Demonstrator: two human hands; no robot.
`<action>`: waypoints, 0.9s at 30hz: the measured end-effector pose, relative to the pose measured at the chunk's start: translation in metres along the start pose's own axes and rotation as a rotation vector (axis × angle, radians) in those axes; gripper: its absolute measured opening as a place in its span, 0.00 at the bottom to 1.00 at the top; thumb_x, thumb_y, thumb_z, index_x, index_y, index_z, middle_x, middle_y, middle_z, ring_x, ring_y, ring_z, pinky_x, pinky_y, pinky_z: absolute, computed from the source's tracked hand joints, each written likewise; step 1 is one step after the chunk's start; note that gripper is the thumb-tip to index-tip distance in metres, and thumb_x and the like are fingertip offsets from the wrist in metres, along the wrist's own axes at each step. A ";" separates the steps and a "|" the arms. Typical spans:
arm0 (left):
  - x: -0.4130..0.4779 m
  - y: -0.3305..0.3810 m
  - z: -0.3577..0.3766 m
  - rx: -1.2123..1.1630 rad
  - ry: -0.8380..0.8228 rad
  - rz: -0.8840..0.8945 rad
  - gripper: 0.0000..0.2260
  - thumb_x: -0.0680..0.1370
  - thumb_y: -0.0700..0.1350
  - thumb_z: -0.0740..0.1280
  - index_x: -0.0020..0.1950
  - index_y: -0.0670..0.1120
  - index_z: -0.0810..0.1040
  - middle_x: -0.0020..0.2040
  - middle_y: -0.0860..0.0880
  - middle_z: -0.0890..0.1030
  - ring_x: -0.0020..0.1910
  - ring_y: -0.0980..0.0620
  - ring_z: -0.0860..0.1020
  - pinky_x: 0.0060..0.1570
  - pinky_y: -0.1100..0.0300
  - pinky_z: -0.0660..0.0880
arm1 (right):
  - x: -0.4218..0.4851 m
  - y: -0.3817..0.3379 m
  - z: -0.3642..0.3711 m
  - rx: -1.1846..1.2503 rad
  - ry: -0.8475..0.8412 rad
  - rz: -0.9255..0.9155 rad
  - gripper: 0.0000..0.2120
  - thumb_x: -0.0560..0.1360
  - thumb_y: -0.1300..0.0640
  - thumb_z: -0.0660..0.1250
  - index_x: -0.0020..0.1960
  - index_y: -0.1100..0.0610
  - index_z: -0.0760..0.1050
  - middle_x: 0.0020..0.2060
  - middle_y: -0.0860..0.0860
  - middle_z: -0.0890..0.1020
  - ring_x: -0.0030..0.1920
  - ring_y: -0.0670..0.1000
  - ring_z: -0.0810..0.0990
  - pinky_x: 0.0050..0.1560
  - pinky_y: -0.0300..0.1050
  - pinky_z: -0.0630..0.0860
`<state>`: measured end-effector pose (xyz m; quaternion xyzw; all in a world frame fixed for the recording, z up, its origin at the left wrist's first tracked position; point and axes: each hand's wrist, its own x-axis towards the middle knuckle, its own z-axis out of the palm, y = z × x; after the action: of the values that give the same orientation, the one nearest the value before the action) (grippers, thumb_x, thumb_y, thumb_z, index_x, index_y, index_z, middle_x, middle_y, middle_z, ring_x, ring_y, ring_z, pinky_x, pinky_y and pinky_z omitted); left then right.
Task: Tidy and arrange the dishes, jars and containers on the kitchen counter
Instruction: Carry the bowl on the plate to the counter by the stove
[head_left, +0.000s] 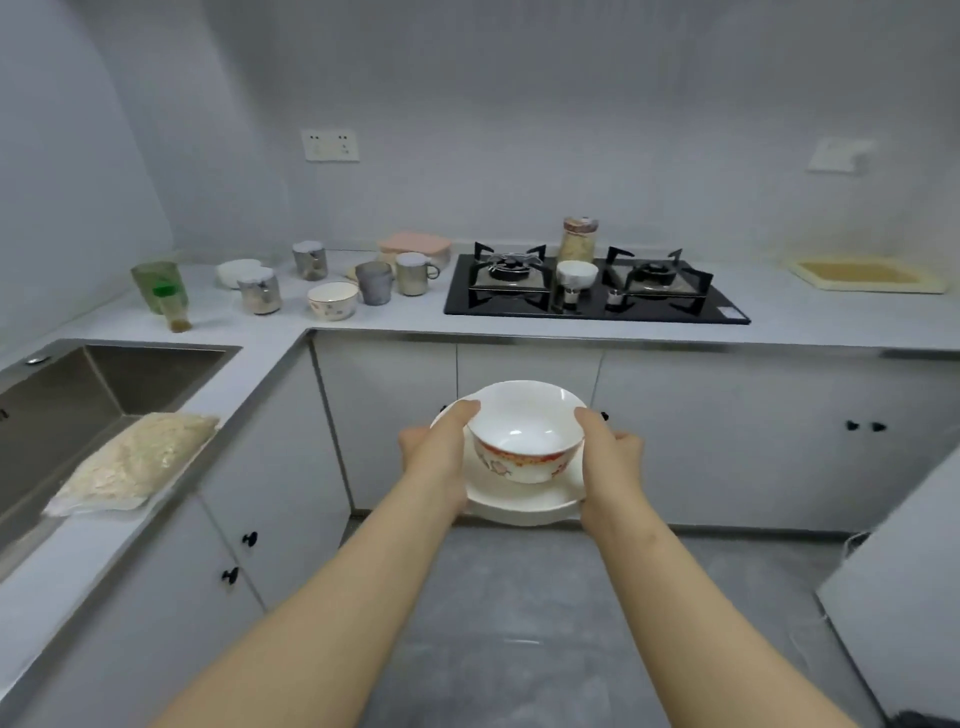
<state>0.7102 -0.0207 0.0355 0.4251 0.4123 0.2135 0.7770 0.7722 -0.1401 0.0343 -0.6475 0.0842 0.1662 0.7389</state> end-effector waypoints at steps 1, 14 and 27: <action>0.007 -0.005 0.015 0.009 -0.019 -0.015 0.25 0.69 0.47 0.74 0.58 0.47 0.63 0.59 0.43 0.73 0.56 0.38 0.76 0.57 0.42 0.75 | 0.013 -0.001 -0.009 0.025 0.024 0.019 0.17 0.75 0.52 0.64 0.58 0.57 0.62 0.52 0.54 0.72 0.48 0.54 0.74 0.42 0.46 0.73; 0.145 -0.014 0.244 0.180 -0.286 -0.094 0.28 0.69 0.46 0.74 0.65 0.45 0.65 0.58 0.43 0.74 0.53 0.39 0.76 0.48 0.44 0.77 | 0.224 -0.071 -0.065 0.176 0.315 -0.026 0.16 0.75 0.52 0.64 0.56 0.57 0.62 0.48 0.53 0.72 0.50 0.56 0.73 0.44 0.48 0.72; 0.222 -0.049 0.465 0.327 -0.501 -0.145 0.28 0.72 0.46 0.71 0.68 0.43 0.64 0.61 0.44 0.73 0.54 0.41 0.75 0.39 0.54 0.73 | 0.402 -0.145 -0.156 0.269 0.507 -0.093 0.16 0.75 0.52 0.64 0.56 0.55 0.60 0.44 0.51 0.71 0.45 0.53 0.73 0.35 0.43 0.69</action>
<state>1.2177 -0.1207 0.0317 0.5534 0.2658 -0.0232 0.7890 1.2118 -0.2539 0.0094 -0.5679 0.2575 -0.0477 0.7803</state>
